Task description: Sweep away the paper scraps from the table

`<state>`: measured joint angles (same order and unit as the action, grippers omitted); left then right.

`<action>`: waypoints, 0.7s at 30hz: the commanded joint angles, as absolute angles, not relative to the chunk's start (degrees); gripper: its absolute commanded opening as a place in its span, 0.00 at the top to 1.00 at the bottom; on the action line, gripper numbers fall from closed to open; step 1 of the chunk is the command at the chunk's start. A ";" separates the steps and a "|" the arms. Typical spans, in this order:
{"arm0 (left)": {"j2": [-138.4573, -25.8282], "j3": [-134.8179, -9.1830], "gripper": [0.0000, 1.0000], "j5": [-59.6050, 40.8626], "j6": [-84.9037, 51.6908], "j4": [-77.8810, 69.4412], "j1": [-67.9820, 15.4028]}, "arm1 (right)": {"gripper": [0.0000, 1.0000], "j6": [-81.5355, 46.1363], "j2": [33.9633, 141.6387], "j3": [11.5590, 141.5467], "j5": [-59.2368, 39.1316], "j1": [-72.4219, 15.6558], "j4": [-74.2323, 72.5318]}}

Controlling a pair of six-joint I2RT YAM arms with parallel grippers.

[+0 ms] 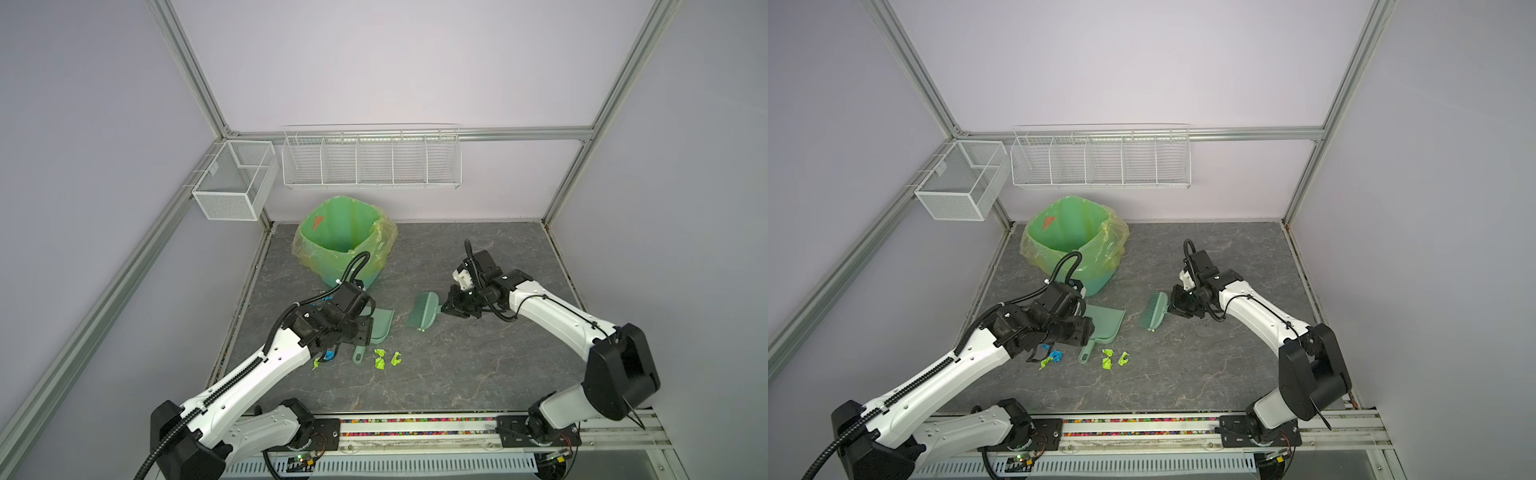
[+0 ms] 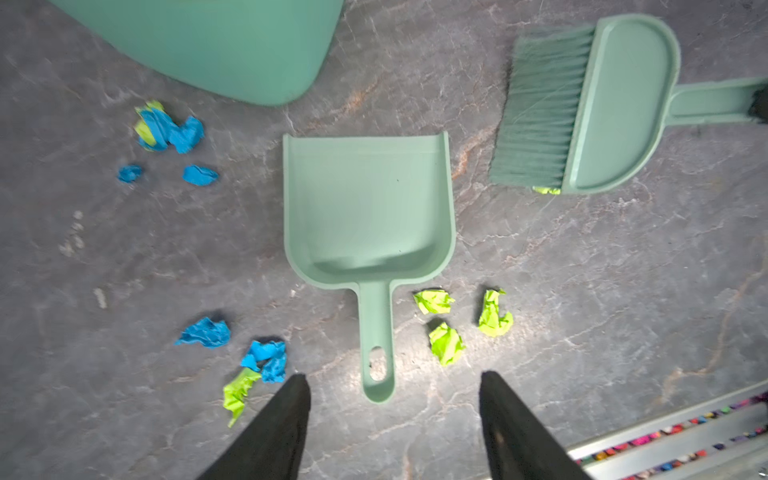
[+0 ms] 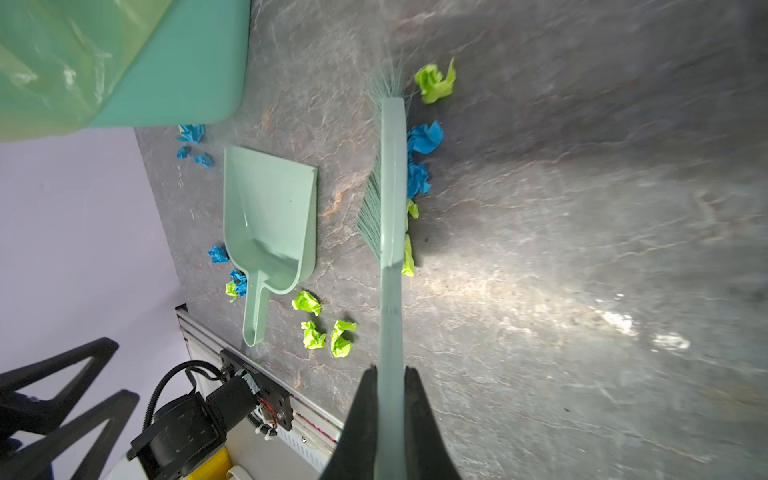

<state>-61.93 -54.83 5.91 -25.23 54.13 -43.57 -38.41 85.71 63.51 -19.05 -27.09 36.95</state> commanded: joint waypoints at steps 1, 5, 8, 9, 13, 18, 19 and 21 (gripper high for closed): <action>-60.89 -50.74 0.33 0.59 -32.15 51.93 -43.75 | 0.93 -34.62 81.84 62.99 -15.97 -24.78 42.08; -59.80 -45.68 0.37 0.44 -34.68 48.72 -43.76 | 0.93 -34.49 78.09 63.61 -16.47 -23.88 41.95; -59.03 -43.72 0.47 4.31 -35.20 48.47 -43.76 | 0.93 -35.19 76.15 63.72 -17.51 -23.84 41.38; -58.71 -43.53 0.51 5.56 -35.84 48.22 -43.77 | 0.93 -35.47 75.63 63.72 -17.84 -23.85 41.16; -57.33 -41.38 0.58 7.95 -36.96 44.76 -43.77 | 0.93 -36.29 73.91 63.64 -18.72 -23.90 40.54; -59.64 -38.83 0.67 7.94 -36.93 41.70 -43.67 | 0.93 -36.87 72.60 63.12 -19.16 -23.91 40.34; -60.54 -38.61 0.69 7.65 -36.98 41.64 -43.67 | 0.93 -36.93 72.47 62.96 -19.14 -23.88 40.35; -62.37 -38.58 0.69 8.12 -37.67 42.28 -43.68 | 0.93 -37.12 72.25 62.63 -19.16 -23.83 40.26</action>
